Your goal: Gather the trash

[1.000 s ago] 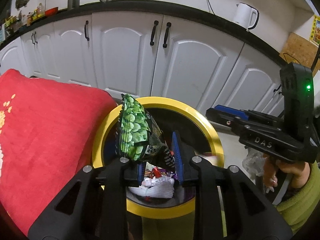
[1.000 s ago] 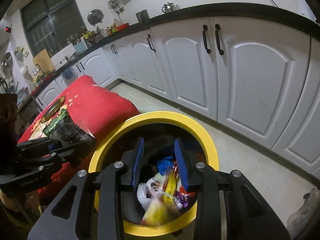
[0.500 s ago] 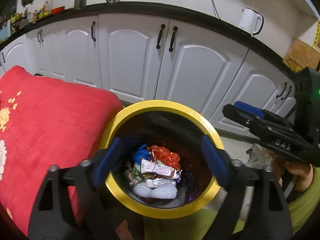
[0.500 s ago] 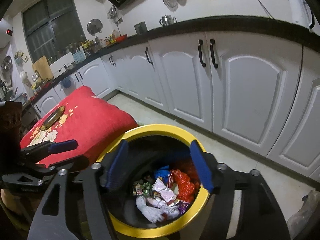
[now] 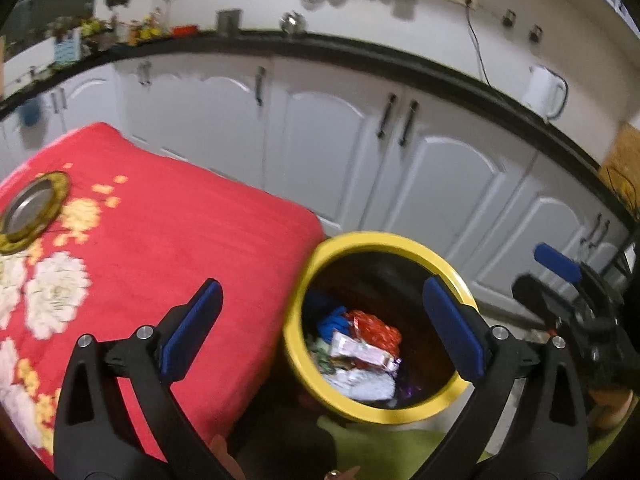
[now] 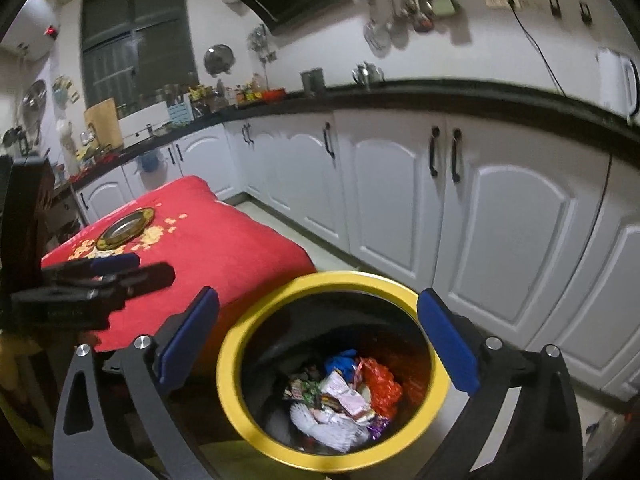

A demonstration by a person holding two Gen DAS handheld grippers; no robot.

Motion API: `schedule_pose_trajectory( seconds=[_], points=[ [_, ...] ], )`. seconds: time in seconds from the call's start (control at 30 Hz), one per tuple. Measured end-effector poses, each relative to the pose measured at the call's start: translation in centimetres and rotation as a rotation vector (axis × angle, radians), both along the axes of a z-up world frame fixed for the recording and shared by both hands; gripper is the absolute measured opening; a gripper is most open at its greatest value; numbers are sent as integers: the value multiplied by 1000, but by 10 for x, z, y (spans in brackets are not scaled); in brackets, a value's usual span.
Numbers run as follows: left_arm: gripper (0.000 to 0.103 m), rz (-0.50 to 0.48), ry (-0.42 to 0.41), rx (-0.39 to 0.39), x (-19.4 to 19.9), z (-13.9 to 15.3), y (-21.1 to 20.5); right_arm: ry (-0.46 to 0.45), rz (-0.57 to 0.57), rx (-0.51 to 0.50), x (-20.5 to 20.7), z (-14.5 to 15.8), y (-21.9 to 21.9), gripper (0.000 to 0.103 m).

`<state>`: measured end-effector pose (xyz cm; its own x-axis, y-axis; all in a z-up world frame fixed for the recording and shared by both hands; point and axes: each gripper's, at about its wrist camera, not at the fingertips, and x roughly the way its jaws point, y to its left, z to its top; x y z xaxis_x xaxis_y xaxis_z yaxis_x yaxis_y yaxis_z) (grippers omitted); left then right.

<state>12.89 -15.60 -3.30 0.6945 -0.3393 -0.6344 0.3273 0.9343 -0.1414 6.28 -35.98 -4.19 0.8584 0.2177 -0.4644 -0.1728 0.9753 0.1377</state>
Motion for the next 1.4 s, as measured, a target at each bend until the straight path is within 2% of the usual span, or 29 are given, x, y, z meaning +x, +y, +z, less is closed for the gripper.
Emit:
schedule_pose_trajectory(
  seconds=[0.3,0.53,0.8,0.93,1.27,1.4],
  points=[
    [92,127,-111,4,-37,32,60,-92,29,33,-23,20,58,97],
    [92,199,-179,16,-77,39,104,-162,44,-21,-40,29,97,97],
    [92,270,-265,30,-113,46,130,-300,73,-62,-68,34,129,97],
    [92,286,-313,22,-130,50,137,-339,84,-41,-77,34,134,97],
    [92,300,-327,22,-150,24,147,-419,41,-27,-90,16,140,97],
    [92,299,-341,12,-150,18,149,-396,48,-23,-89,7,143,97]
  ],
)
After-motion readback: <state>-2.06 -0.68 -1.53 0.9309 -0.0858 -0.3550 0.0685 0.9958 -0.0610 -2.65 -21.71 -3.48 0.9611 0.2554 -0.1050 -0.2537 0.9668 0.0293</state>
